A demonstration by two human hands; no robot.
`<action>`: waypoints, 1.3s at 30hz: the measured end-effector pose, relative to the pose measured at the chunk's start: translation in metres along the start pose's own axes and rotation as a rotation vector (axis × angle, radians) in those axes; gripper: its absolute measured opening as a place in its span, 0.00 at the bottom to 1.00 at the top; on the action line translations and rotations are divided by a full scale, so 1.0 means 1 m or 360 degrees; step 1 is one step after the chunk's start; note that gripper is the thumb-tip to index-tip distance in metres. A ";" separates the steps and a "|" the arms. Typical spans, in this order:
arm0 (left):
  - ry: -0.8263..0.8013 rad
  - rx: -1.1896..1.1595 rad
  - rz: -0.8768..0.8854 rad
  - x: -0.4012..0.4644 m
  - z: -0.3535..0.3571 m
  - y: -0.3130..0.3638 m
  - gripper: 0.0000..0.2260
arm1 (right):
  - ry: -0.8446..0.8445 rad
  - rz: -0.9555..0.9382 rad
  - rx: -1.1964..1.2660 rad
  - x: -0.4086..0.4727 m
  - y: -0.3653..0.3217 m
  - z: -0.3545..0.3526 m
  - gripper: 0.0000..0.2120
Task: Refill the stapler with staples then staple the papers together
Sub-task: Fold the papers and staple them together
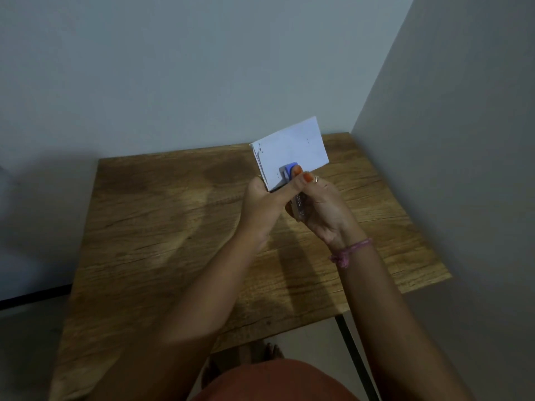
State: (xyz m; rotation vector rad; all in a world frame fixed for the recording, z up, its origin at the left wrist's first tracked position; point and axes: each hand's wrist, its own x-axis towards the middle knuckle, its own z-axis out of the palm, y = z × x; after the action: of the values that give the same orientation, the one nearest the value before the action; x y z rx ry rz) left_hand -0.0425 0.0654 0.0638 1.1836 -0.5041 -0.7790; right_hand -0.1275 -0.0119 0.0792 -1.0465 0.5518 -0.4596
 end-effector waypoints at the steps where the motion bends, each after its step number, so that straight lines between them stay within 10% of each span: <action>1: 0.0038 -0.0028 0.0007 0.000 0.002 -0.001 0.23 | 0.0009 -0.0009 0.0012 0.000 0.000 0.001 0.23; 18: 0.0072 -0.0281 -0.0032 0.007 0.004 0.002 0.10 | 0.0188 -0.0138 0.0056 0.013 0.014 0.013 0.10; 25: 0.0021 -0.0607 -0.0016 0.005 0.000 -0.005 0.08 | 0.0053 -0.0071 0.0110 0.012 0.004 0.011 0.27; 39: 0.0141 -0.0502 0.0104 0.002 0.000 0.006 0.09 | -0.0048 0.0017 0.0197 0.013 -0.006 -0.006 0.21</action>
State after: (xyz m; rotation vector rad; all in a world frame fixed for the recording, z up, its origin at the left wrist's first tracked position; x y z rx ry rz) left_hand -0.0399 0.0647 0.0699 0.8999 -0.3301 -0.7168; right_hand -0.1217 -0.0259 0.0794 -0.9300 0.4959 -0.4621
